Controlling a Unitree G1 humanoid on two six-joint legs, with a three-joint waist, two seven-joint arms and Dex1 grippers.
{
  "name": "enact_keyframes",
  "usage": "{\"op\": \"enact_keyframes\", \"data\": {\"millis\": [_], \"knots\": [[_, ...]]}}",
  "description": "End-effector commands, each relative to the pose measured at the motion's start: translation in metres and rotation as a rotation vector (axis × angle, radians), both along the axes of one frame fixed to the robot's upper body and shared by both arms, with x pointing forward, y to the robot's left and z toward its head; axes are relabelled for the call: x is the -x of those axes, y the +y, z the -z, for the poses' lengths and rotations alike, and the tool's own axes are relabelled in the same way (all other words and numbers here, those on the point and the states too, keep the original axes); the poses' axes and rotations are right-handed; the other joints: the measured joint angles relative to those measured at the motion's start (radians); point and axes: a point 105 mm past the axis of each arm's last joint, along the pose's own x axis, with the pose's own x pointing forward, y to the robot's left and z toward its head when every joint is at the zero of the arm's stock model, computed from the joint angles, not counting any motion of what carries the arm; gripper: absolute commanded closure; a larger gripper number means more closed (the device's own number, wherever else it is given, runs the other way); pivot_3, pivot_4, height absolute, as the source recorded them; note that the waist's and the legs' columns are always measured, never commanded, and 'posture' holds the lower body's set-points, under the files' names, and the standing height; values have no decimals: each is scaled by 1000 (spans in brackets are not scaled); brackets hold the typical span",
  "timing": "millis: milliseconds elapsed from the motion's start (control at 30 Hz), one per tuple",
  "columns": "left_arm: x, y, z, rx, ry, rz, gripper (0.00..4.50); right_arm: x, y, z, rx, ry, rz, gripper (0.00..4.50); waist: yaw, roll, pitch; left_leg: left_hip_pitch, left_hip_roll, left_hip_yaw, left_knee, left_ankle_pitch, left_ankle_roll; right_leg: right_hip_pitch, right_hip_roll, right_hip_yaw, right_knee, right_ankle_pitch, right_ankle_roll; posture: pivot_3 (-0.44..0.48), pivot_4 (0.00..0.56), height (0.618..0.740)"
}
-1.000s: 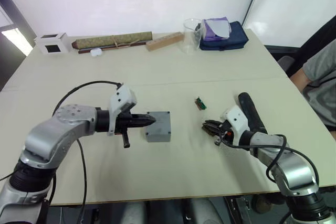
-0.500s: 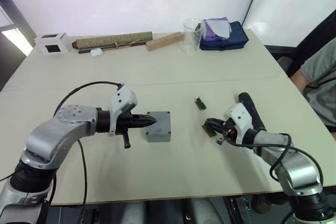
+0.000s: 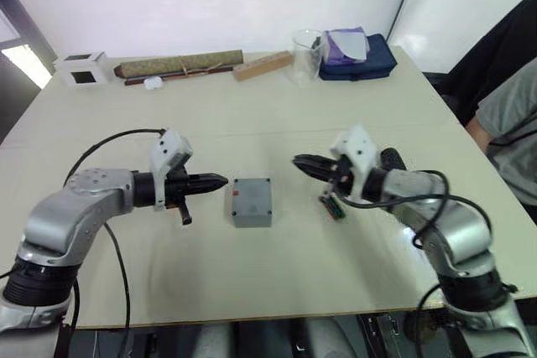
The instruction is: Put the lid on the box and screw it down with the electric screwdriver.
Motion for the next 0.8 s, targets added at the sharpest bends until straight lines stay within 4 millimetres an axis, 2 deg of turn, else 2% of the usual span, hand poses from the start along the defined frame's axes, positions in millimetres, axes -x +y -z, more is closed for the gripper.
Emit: {"op": "enact_keyframes", "data": {"millis": [33,300,800], "knots": [[7,0,-10,10,-35,-4,4500,-1,12,-1,-11,-30,-33,4476,0,0,0,0,0,1,0,0,0,0,-1,0,0,0,0,0,150,740],[14,-7,-5,23,-16,-13,4500,-5,22,9,-6,-20,-57,4476,-4,0,0,0,-1,0,0,0,0,0,-1,0,0,0,0,0,150,740],[13,-14,-1,18,-13,-1,4500,-8,28,18,8,-11,-61,4476,-9,0,0,0,0,0,0,0,0,0,0,0,0,0,0,0,150,740]]}}
